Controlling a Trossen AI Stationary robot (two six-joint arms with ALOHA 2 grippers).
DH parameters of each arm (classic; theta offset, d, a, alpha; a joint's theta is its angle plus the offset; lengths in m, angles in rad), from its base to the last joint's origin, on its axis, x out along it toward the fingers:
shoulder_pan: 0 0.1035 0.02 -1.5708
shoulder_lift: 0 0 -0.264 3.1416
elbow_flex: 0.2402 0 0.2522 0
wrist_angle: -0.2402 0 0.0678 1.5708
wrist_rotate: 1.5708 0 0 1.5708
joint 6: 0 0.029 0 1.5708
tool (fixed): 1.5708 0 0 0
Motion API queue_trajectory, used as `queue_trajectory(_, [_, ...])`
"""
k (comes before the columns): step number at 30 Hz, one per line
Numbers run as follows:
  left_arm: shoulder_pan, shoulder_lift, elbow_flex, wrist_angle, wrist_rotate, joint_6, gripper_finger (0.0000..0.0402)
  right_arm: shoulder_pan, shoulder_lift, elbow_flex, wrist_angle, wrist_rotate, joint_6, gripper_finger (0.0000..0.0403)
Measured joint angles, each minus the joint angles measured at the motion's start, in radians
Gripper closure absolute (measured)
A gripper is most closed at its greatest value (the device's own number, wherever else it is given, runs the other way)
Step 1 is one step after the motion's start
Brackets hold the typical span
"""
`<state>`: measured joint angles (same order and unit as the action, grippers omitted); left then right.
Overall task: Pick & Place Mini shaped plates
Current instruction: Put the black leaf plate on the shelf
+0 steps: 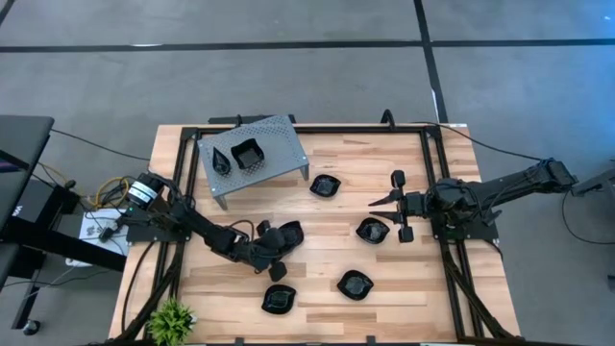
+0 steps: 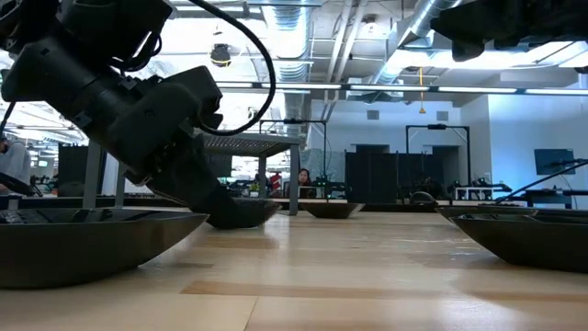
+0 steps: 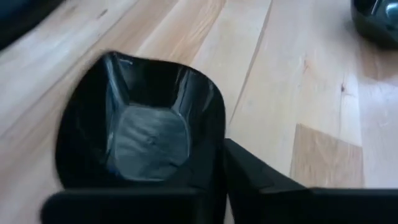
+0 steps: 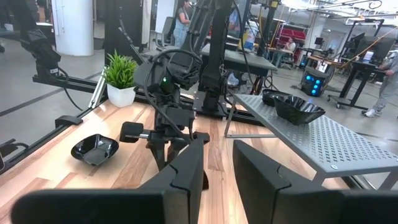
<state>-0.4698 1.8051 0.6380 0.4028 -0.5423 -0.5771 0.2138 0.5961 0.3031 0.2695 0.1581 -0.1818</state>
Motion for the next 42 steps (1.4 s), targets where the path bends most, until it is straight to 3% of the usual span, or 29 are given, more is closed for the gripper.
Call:
queue_trajectory(2, [0.001, 0.0, 0.005, 0.017, 0.0, 0.015, 0.0391, 0.0, 0.0, 0.0, 0.0, 0.0, 0.0, 0.0321])
queue_trajectory(6, [0.0, 0.003, 0.063, 0.019, 0.013, 0.104, 0.0393, 0.0, 0.0, 0.0, 0.0, 0.0, 0.0, 0.0321])
queue_trajectory(12, [0.017, 0.001, 0.22, 0.025, 0.019, 0.381, 0.0395, 0.0, 0.0, 0.0, 0.0, 0.0, 0.0, 0.0321])
queue_trajectory(19, [0.172, -0.124, 0.298, 0.011, 0.011, 0.59, 0.0395, 0.0, 0.0, 0.0, 0.002, 0.0, 0.0, 0.0321])
queue_trajectory(26, [0.429, -0.338, 0.298, -0.21, 0.01, 0.603, 0.0394, 0.0, 0.0, 0.0, 0.002, 0.0, -0.001, 0.0321])
queue_trajectory(31, [0.578, -0.402, 0.299, -0.371, 0.051, 0.596, 0.0394, 0.0, 0.0, 0.0, 0.001, 0.0, -0.001, 0.0321])
queue_trajectory(42, [0.699, -0.401, 0.298, -0.443, 0.076, 0.568, 0.0393, 0.0, 0.0, 0.0, 0.001, 0.0, -0.001, 0.0321])
